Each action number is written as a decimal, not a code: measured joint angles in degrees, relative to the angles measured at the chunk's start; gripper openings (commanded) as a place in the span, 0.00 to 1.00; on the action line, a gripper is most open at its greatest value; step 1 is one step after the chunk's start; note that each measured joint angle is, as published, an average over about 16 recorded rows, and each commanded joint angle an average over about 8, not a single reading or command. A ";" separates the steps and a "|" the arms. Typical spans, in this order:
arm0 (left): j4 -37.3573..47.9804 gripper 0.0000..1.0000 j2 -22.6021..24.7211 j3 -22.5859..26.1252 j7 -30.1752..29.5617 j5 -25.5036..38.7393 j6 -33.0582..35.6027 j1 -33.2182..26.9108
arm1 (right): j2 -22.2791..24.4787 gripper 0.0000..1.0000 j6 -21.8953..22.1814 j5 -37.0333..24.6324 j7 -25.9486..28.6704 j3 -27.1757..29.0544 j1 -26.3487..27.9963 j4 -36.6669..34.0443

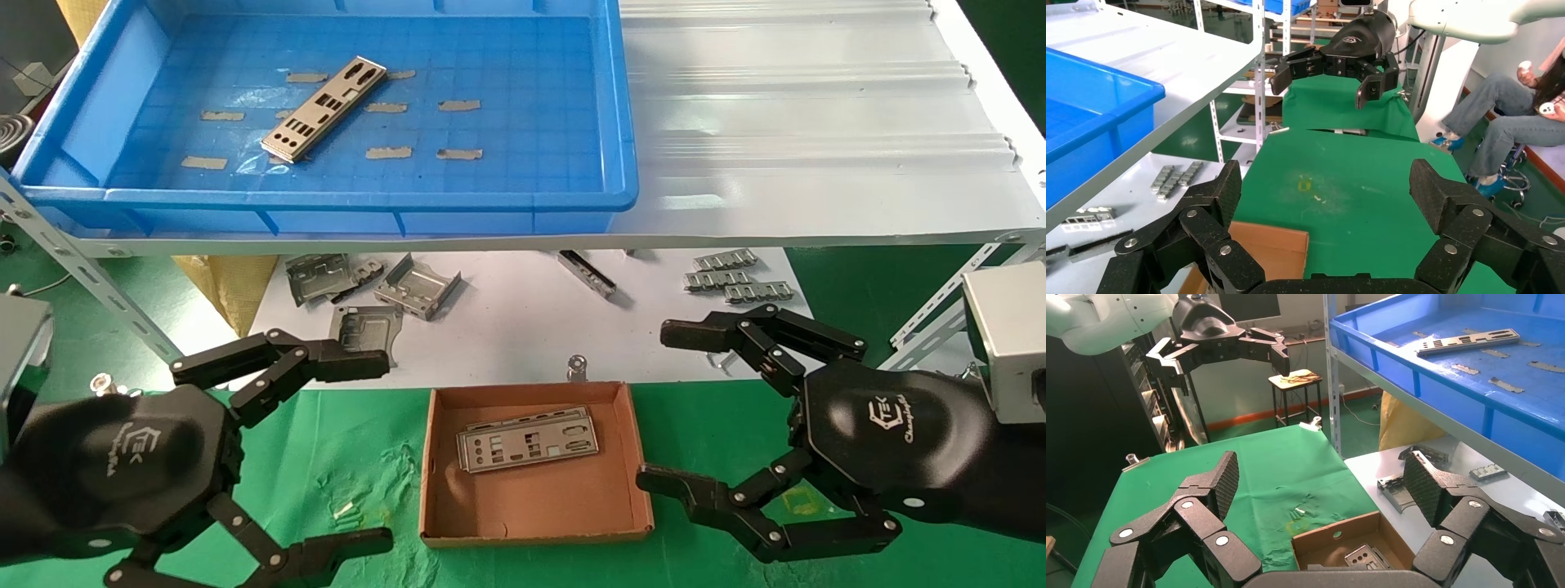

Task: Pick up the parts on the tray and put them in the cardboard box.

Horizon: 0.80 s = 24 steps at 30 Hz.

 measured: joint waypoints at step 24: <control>0.00 1.00 0.00 0.00 0.00 0.00 0.00 0.00 | 0.00 1.00 0.00 0.00 0.00 0.00 0.00 0.00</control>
